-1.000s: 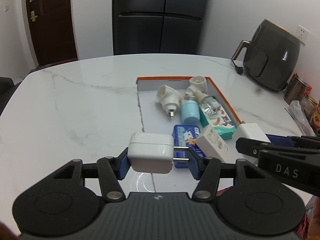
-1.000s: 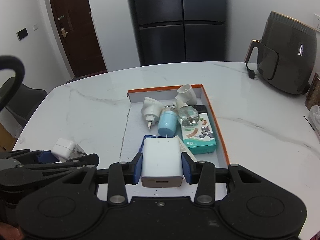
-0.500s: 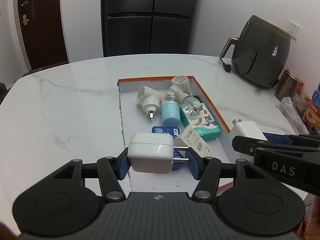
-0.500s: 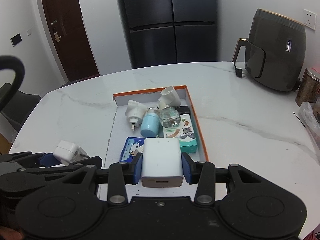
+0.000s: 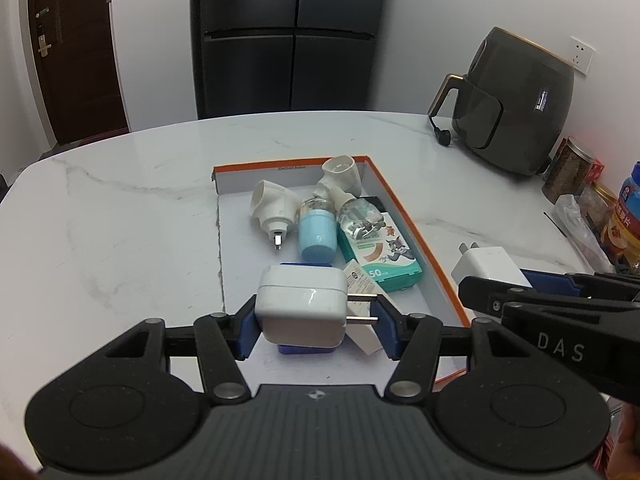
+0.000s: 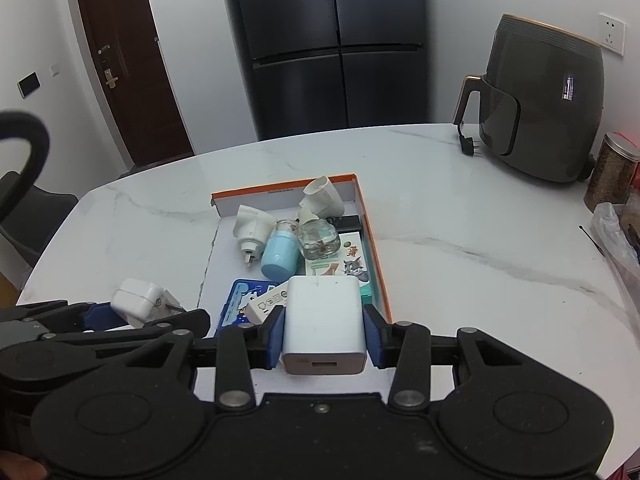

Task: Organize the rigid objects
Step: 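Lower the cube adapter and USB charger into the tray and open both grippers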

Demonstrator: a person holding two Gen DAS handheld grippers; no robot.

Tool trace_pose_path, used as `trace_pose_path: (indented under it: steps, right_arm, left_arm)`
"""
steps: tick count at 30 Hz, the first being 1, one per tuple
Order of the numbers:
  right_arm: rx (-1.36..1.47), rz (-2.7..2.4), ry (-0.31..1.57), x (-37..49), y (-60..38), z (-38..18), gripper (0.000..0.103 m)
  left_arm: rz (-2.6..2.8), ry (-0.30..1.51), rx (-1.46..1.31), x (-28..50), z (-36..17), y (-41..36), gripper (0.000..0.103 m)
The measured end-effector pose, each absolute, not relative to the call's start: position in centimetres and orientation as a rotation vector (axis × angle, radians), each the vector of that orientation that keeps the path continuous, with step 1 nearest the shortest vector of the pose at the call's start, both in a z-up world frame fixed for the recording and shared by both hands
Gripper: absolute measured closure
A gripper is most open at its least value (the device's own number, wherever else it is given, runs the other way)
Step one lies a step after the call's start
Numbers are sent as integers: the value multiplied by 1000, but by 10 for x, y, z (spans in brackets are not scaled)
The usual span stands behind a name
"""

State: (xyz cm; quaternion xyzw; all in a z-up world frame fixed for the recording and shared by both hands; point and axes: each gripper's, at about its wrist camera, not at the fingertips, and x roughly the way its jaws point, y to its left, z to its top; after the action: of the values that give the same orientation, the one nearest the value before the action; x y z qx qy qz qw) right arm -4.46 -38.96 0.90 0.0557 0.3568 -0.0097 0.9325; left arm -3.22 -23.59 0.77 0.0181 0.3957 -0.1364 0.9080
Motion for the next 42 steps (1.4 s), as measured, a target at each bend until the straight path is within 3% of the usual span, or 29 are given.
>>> trace_pose_path:
  steps: [42]
  right_arm:
    - [112, 10, 752, 30, -407, -3, 53]
  left_arm:
    - [-233, 837, 8, 37, -5, -250, 45]
